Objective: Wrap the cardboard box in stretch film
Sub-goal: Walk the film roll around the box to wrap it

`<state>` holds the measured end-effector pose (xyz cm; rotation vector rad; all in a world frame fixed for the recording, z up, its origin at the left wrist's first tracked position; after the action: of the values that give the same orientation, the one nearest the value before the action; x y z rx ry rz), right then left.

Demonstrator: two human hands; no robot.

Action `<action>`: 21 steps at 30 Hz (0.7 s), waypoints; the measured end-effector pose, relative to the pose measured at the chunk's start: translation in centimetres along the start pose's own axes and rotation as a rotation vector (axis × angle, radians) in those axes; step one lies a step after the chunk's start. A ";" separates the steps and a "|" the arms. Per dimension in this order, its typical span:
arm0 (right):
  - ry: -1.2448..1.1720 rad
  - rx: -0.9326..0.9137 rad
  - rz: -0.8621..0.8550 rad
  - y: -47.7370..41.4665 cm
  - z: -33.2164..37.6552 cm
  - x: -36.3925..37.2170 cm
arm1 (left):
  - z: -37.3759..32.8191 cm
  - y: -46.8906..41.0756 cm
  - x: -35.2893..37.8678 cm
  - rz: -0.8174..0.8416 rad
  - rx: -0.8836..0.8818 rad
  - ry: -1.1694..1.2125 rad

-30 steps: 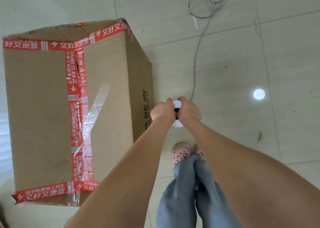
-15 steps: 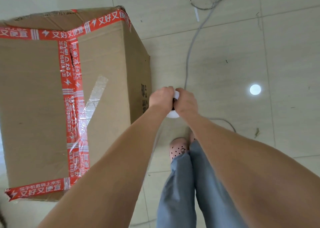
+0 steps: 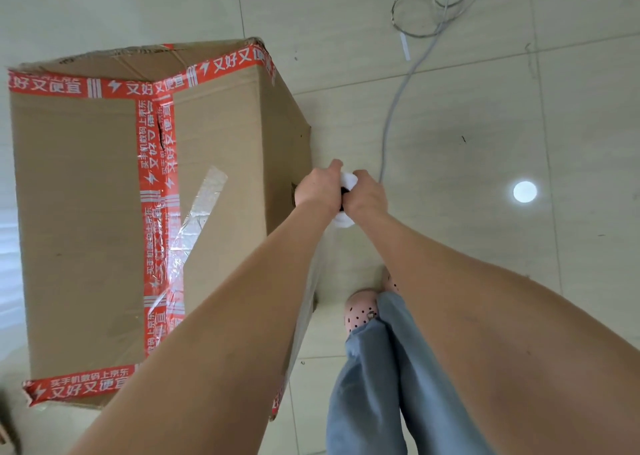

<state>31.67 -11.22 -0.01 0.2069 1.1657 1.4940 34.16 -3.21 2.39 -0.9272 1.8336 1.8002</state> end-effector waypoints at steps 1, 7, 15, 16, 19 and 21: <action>-0.016 0.026 0.021 -0.1 -0.1 -0.1 | -0.2 -0.2 -0.1 0.012 0.025 -0.011; 0.040 0.043 0.071 -1.1 -0.1 -0.3 | -0.6 -1.1 -0.8 0.052 0.046 -0.089; 0.408 -0.214 -0.062 -1.7 0.7 -2.1 | -1.7 -1.6 -1.3 -0.049 0.097 -0.144; 0.435 -0.248 -0.073 -1.9 0.9 -2.6 | -1.8 -1.6 -1.4 -0.059 0.079 -0.119; 0.366 -0.263 -0.104 -2.4 1.6 -3.5 | -1.8 -2.4 -2.3 -0.073 -0.011 0.000; 0.156 -0.127 -0.079 -2.9 1.5 -3.7 | -2.0 -3.0 -2.9 -0.080 -0.054 0.071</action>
<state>35.79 -13.92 0.27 -0.0422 1.1831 1.5294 38.65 -4.46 2.44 -1.0820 1.7712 1.7978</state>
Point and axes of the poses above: each hand's wrist, its own y-axis away from the middle knuckle, its own x-axis out of the palm, z = x × y, the point moved 2 cm from there along -y, towards the middle knuckle, and after that the axes turned 6 degrees about -x, right-handed, at the moved point
